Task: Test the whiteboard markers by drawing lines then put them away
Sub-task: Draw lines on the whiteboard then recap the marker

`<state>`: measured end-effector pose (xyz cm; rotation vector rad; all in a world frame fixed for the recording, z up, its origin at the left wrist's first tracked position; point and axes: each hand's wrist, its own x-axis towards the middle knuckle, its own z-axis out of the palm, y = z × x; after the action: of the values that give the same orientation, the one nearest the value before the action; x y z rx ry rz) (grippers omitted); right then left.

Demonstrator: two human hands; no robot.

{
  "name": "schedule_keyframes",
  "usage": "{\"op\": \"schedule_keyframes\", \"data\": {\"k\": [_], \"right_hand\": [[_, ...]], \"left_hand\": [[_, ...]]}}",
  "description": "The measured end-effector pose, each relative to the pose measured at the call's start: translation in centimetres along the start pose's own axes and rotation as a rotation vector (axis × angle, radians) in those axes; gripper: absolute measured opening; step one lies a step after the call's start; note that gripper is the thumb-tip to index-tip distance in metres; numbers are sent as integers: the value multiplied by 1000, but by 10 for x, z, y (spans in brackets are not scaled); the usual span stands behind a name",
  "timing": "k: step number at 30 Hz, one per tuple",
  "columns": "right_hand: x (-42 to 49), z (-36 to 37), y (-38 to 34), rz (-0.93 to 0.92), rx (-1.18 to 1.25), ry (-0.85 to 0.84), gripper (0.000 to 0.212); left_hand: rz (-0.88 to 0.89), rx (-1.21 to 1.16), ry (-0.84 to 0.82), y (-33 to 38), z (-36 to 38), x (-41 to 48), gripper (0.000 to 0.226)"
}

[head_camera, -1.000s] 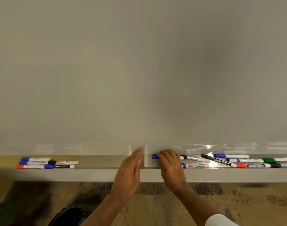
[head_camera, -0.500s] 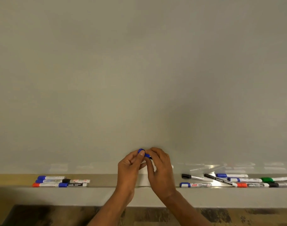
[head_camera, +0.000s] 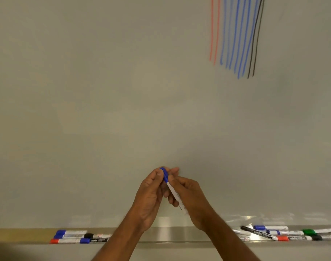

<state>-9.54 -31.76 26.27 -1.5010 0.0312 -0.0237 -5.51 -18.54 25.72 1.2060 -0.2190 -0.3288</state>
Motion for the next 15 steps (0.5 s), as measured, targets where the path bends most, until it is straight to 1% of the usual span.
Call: {"op": "schedule_keyframes", "data": {"k": [3,6,10,14,15], "right_hand": [[-1,4,-17,76,79,-74,51],[-3,9,-28,110,171,-108,46],[-6,17,-44,106,180,-15,43],[-9,21,-60,91,174,61,44],[-10,22,-64,91,171,81,45]], "left_hand": [[-1,34,-60,19,0,-2,39],[-3,-2,-106,36,2,-6,32],[12,-54,-131,51,8,-7,34],[52,-64,-124,62,18,-8,40],[63,-55,-122,65,20,-7,39]]}}
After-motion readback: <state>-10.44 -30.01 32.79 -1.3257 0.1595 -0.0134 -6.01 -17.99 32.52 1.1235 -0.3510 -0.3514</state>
